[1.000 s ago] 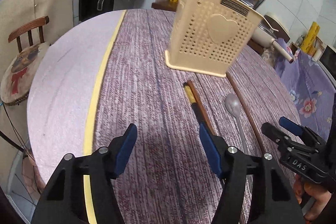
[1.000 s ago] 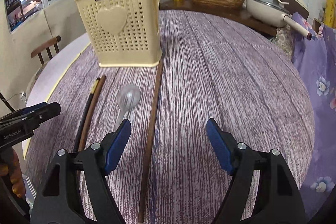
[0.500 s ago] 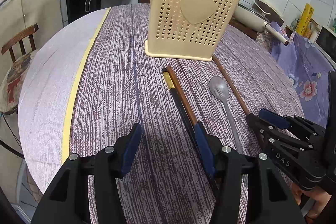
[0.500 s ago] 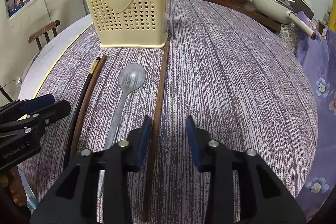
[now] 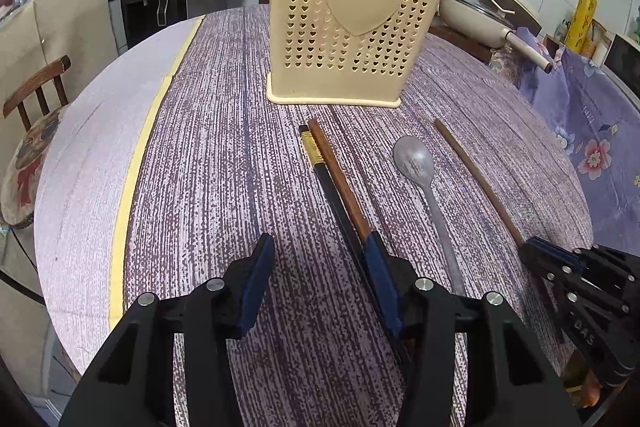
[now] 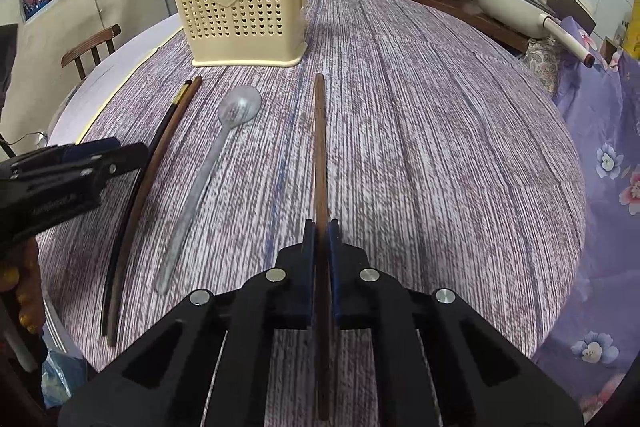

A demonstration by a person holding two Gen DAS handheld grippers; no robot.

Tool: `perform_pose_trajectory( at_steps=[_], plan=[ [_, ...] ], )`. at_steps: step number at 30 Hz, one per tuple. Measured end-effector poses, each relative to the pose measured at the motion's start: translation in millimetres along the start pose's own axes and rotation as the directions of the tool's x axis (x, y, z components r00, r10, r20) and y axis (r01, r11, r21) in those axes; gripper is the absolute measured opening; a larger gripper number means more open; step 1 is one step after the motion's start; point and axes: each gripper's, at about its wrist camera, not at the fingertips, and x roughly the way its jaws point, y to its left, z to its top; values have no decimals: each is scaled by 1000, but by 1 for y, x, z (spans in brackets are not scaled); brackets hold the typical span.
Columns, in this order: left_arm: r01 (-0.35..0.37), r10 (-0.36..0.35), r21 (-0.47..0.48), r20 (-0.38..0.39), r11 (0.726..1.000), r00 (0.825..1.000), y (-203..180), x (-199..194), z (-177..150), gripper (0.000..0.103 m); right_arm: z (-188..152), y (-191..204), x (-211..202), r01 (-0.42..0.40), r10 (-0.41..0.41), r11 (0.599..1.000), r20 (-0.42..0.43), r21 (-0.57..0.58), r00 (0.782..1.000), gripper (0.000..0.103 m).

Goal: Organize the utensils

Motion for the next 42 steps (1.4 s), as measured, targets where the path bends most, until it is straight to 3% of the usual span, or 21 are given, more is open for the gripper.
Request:
perform_pose_trajectory(
  at_steps=[10, 15, 20, 29, 37, 42],
  plan=[
    [-40, 40, 4, 2, 999, 999, -5, 2, 2, 40, -5, -4, -5, -19, 18, 999, 21, 35, 1000, 9],
    [-53, 53, 12, -10, 999, 999, -7, 11, 13, 40, 2, -6, -7, -24, 22, 998, 45, 54, 999, 36],
    [-48, 48, -5, -27, 999, 999, -2, 22, 28, 39, 20, -7, -3, -50, 47, 998, 59, 49, 997, 36],
    [-46, 43, -49, -51, 998, 998, 7, 33, 46, 26, 63, -6, 26, -90, 90, 995, 12, 31, 996, 36],
    [-55, 52, -54, -55, 997, 997, 8, 36, 49, 20, 91, -6, 57, -96, 97, 995, -35, 33, 995, 36],
    [-65, 62, -52, -50, 997, 997, 7, 37, 50, 17, 96, 0, 69, -64, 65, 998, -57, 10, 996, 27]
  ],
)
